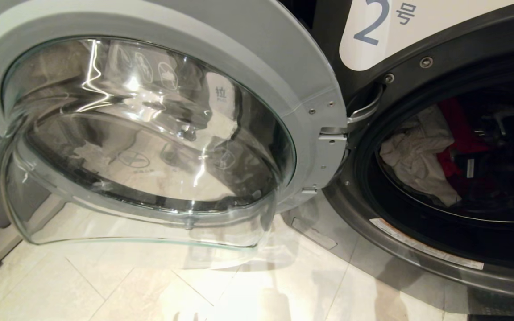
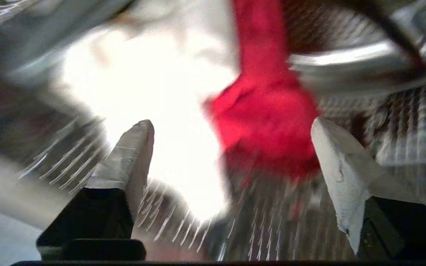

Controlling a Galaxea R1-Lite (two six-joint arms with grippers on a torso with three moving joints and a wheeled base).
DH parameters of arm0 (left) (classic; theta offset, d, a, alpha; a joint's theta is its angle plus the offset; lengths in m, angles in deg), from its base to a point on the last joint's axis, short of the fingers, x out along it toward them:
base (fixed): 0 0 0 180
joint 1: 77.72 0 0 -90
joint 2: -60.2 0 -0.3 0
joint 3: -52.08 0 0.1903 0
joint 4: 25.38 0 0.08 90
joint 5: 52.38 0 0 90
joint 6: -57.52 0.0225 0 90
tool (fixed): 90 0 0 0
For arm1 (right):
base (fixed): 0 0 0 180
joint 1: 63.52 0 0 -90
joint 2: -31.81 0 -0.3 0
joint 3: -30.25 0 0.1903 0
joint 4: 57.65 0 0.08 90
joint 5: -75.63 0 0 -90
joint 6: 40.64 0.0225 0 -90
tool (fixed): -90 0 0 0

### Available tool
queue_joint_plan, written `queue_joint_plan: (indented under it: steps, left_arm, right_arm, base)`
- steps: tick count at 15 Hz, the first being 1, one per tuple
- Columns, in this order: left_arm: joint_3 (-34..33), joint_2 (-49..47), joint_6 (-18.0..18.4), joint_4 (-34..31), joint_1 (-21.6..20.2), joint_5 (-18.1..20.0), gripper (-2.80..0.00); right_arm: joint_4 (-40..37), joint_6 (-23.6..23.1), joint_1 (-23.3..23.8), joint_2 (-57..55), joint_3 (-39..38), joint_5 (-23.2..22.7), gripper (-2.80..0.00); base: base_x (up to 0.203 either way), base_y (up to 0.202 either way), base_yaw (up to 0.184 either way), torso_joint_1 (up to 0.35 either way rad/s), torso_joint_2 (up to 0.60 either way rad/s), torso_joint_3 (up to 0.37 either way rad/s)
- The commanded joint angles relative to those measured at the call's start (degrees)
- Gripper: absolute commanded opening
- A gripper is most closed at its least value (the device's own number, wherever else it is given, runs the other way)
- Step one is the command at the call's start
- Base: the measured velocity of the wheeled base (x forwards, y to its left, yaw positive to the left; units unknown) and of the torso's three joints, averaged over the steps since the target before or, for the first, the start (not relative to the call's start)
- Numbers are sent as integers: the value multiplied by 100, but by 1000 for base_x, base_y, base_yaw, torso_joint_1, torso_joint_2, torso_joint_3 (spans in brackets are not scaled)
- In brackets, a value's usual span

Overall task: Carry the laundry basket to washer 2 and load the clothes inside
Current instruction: Place the clothes into the washing machine, then close the washing machine door with the left hand

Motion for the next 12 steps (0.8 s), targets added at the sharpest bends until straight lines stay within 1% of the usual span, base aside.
queue_joint_plan:
  steps: [1,4,5,6,7,10,11,12]
  left_arm:
    - [-44,-7,-2,2,-5,2,-280]
    - [-44,-7,-2,2,-5,2,-280]
    - [-44,-7,-2,2,-5,2,-280]
    - [-44,-7,-2,2,-5,2,-280]
    - [-44,-7,-2,2,-5,2,-280]
    - [-44,-7,-2,2,-5,2,-280]
    - [-44,-7,-2,2,-5,2,-280]
    - [-44,-7,-2,2,-5,2,-280]
  right_arm:
    - [-314,53,-171,1327,-790,-14,0]
    - [-1005,172,-577,2729,-2306,-55,0]
    - [-1137,229,-695,3069,-2837,-59,-280]
    - [-1226,297,-778,3421,-3286,-64,-280]
    - [-1275,375,-824,3709,-3548,-71,-280]
    - [-1526,828,-1024,4654,-3928,-92,-280]
    - [-1873,947,-1083,5062,-4003,-94,-280]
    - [-2404,1044,-1130,5526,-4079,-98,-280]
  base:
    - [0,0,0,0,0,0]
    - [0,0,0,0,0,0]
    - [0,0,0,0,0,0]
    - [0,0,0,0,0,0]
    - [0,0,0,0,0,0]
    - [0,0,0,0,0,0]
    - [0,0,0,0,0,0]
    - [0,0,0,0,0,0]
